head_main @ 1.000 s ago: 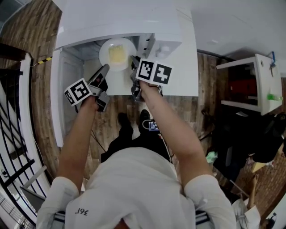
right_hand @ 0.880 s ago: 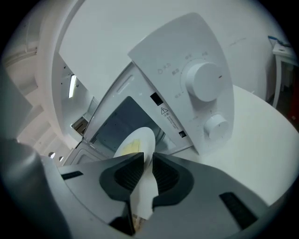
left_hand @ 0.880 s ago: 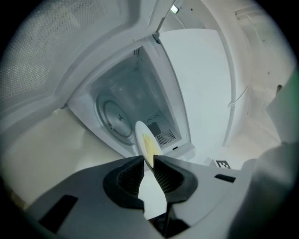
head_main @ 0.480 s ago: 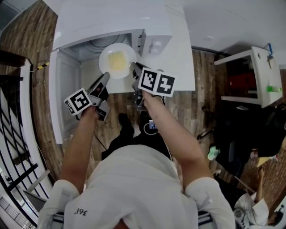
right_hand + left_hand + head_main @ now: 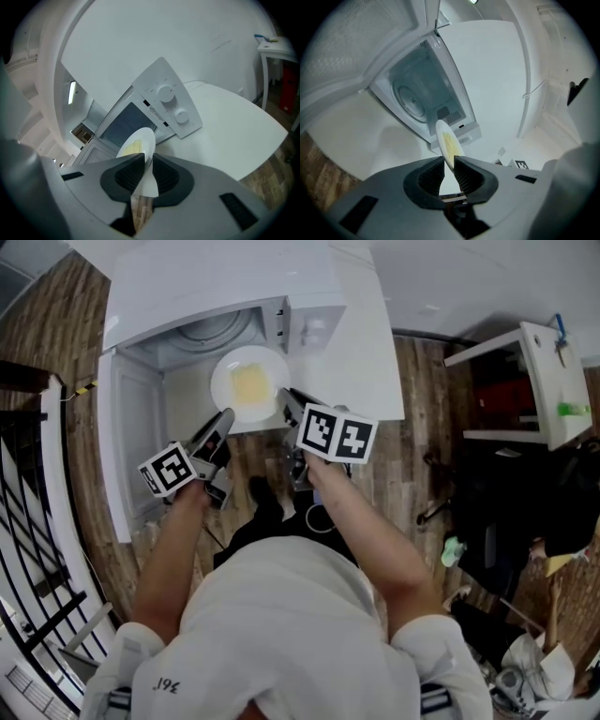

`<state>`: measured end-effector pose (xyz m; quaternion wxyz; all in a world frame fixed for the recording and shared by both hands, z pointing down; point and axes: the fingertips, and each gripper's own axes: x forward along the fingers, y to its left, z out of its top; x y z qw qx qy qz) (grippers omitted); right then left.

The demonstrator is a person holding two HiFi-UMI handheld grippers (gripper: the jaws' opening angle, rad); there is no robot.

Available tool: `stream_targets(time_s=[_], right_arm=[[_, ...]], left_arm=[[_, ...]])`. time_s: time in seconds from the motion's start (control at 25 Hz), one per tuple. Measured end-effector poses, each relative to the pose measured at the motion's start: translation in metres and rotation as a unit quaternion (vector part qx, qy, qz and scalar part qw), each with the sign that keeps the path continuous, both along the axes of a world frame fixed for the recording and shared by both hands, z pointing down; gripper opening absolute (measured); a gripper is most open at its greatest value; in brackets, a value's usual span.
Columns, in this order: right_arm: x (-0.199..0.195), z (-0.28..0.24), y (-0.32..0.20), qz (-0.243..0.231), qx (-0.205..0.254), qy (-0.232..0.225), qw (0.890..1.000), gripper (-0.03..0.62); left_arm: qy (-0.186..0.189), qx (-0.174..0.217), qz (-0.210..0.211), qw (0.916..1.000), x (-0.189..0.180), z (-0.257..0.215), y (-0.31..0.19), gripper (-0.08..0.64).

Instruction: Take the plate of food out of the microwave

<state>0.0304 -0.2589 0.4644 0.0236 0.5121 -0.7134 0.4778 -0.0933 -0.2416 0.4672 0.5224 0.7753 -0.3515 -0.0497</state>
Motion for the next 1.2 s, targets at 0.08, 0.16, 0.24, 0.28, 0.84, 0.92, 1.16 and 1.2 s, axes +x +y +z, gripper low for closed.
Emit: stream_targets(time_s=[0.08, 0.16, 0.24, 0.28, 0.84, 0.92, 1.16, 1.2], right_arm=[[0.003, 0.003, 0.009, 0.004, -0.004, -0.001, 1.000, 0.057], [0.007, 0.006, 0.018, 0.008, -0.008, -0.002, 1.000, 0.057], [0.010, 0.009, 0.027, 0.012, -0.012, -0.003, 1.000, 0.057], [0.012, 0.011, 0.031, 0.015, -0.014, -0.004, 1.000, 0.057], [0.048, 0.035, 0.080, 0.066, -0.036, -0.001, 0.997, 0.057], [0.054, 0.037, 0.084, 0.071, -0.038, -0.001, 0.997, 0.057], [0.068, 0.040, 0.091, 0.079, -0.040, -0.001, 0.996, 0.055], [0.070, 0.040, 0.091, 0.079, -0.040, -0.001, 0.996, 0.055]], left_arm=[[0.004, -0.006, 0.005, 1.0000, 0.003, 0.003, 0.007, 0.067], [0.006, -0.010, 0.012, 0.9999, 0.007, 0.005, 0.013, 0.067], [0.022, -0.004, 0.025, 0.9994, 0.016, 0.003, 0.019, 0.067], [0.022, -0.006, 0.029, 0.9993, 0.018, 0.005, 0.022, 0.067], [-0.003, -0.024, 0.095, 0.9951, 0.052, 0.027, 0.059, 0.067], [-0.004, -0.026, 0.102, 0.9945, 0.058, 0.029, 0.062, 0.067], [-0.024, -0.035, 0.108, 0.9932, 0.069, 0.035, 0.065, 0.067], [-0.025, -0.034, 0.108, 0.9932, 0.071, 0.035, 0.065, 0.067]])
